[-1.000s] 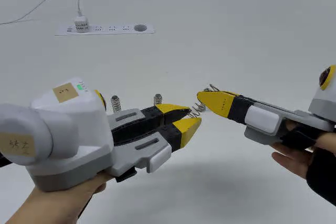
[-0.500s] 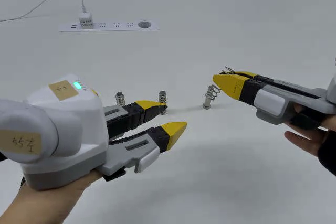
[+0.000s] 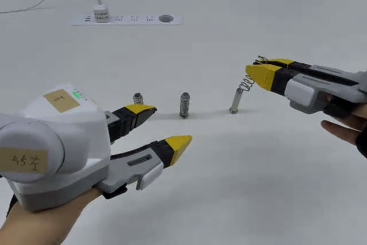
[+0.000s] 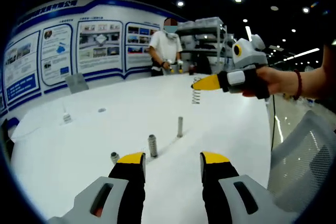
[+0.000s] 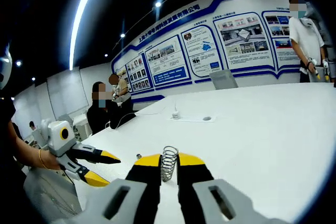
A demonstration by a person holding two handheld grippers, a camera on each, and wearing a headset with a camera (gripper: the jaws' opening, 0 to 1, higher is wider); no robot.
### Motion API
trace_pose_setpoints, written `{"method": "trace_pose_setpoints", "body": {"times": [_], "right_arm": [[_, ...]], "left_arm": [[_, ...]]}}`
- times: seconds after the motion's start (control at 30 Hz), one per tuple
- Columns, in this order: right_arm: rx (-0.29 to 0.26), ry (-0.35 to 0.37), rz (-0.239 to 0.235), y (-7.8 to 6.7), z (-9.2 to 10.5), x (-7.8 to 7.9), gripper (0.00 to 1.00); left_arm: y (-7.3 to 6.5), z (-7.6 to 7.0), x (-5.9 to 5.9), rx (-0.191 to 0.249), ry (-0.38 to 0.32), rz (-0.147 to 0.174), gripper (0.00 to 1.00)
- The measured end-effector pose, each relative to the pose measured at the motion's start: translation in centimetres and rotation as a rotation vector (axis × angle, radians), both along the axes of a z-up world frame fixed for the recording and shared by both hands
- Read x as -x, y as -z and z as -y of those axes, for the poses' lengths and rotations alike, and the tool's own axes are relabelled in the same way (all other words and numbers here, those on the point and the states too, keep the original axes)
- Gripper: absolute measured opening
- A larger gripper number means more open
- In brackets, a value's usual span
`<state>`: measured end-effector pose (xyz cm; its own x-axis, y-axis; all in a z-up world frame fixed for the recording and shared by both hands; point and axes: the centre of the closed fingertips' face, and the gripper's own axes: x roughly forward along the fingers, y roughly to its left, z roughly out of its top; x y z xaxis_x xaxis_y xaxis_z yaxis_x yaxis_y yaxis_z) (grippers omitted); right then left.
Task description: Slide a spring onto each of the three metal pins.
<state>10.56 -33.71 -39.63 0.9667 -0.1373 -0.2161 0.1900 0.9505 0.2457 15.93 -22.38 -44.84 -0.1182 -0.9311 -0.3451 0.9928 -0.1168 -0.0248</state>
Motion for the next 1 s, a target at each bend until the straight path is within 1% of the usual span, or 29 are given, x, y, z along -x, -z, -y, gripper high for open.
{"method": "trace_pose_setpoints", "body": {"times": [0.03, 0.13, 0.23, 0.27, 0.33, 0.37, 0.47, 0.57, 0.67, 0.73, 0.8, 0.87, 1.0], "right_arm": [[0.009, 0.004, -0.008, 0.2, 0.3, -0.1, 0.12], [0.034, 0.009, -0.031, 0.8, 0.8, -0.3, 0.12], [0.044, 0.022, -0.045, 1.2, 1.4, -0.4, 0.12], [0.044, 0.027, -0.044, 1.3, 1.8, -0.5, 0.12], [0.051, 0.040, -0.055, 1.6, 2.4, -0.5, 0.12], [0.060, 0.046, -0.061, 1.8, 2.8, -0.6, 0.12], [0.065, 0.057, -0.075, 2.4, 3.5, -0.7, 0.12], [0.074, 0.062, -0.090, 3.1, 4.1, -0.8, 0.12], [0.086, 0.068, -0.103, 3.7, 4.6, -1.0, 0.12], [0.086, 0.068, -0.105, 4.0, 4.7, -1.1, 0.12], [0.088, 0.067, -0.120, 4.6, 4.8, -1.3, 0.12], [0.097, 0.064, -0.131, 5.0, 4.8, -1.4, 0.12], [0.097, 0.060, -0.139, 5.4, 4.8, -1.7, 0.12]], "left_arm": [[0.1, -0.1, -0.2, -0.002, -0.009, 0.001, 0.44], [0.3, -0.3, -0.8, -0.002, -0.037, -0.013, 0.46], [0.5, -0.4, -1.2, -0.007, -0.053, -0.011, 0.47], [0.7, -0.5, -1.5, -0.009, -0.061, -0.003, 0.48], [0.8, -0.5, -1.7, -0.015, -0.068, 0.002, 0.51], [0.9, -0.5, -1.9, -0.018, -0.075, 0.001, 0.52], [1.1, -0.7, -2.2, -0.019, -0.089, 0.000, 0.54], [1.3, -0.8, -2.5, -0.022, -0.100, -0.007, 0.55], [1.8, -1.0, -2.7, -0.038, -0.112, -0.014, 0.59], [2.0, -1.0, -2.8, -0.043, -0.118, -0.016, 0.61], [2.3, -1.1, -3.0, -0.051, -0.126, -0.022, 0.63], [2.5, -1.2, -3.2, -0.056, -0.135, -0.022, 0.65], [2.8, -1.4, -3.7, -0.063, -0.151, -0.020, 0.70]]}}
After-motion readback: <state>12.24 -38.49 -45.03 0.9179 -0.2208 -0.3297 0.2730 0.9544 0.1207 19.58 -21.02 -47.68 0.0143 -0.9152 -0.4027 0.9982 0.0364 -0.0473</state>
